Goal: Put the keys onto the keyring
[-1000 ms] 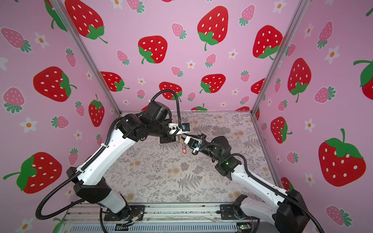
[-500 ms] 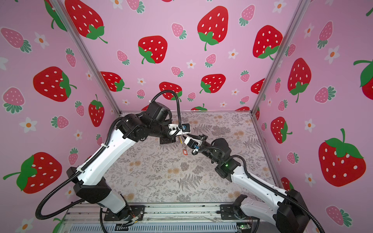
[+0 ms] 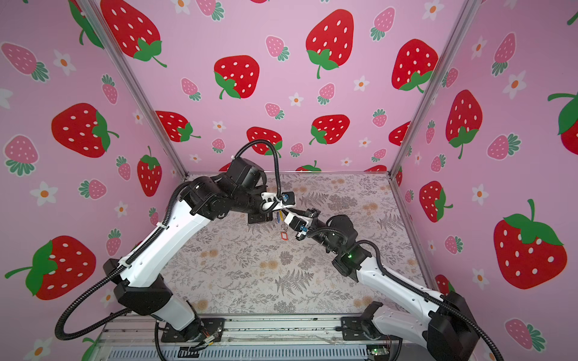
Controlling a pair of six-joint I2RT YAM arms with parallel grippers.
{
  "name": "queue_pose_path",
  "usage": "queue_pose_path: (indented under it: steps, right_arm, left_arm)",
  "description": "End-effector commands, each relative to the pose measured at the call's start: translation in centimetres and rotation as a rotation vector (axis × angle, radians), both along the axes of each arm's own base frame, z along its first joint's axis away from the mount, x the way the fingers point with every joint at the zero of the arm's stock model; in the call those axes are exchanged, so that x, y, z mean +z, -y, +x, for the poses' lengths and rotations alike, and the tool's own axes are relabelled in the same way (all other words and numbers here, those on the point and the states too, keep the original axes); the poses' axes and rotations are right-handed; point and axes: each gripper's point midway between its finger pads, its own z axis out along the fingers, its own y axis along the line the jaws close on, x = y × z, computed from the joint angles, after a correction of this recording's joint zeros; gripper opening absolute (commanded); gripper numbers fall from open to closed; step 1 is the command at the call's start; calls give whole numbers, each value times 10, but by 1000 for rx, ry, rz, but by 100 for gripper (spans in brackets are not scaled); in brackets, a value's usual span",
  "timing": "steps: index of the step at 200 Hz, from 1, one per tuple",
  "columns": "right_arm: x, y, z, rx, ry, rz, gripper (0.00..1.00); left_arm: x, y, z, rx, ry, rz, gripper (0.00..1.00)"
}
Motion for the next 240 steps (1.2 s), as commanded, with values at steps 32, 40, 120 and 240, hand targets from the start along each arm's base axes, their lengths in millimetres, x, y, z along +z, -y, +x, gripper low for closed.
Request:
queue_pose_path:
  steps: [32,40,120,240]
  right_arm:
    - [9,-1,-3,2,31,21,7]
    - [10,-2,-4,7,32,23,6]
    - [12,1,-6,19,-9,74,0]
    - [20,-2,-5,40,-44,121,0]
  left_arm:
    - [11,7,-8,-42,-10,-37,0]
    - [10,7,-7,-41,-11,-34,0]
    - [21,-2,9,39,48,-120,28]
    - [29,-21,16,161,-43,-454,33]
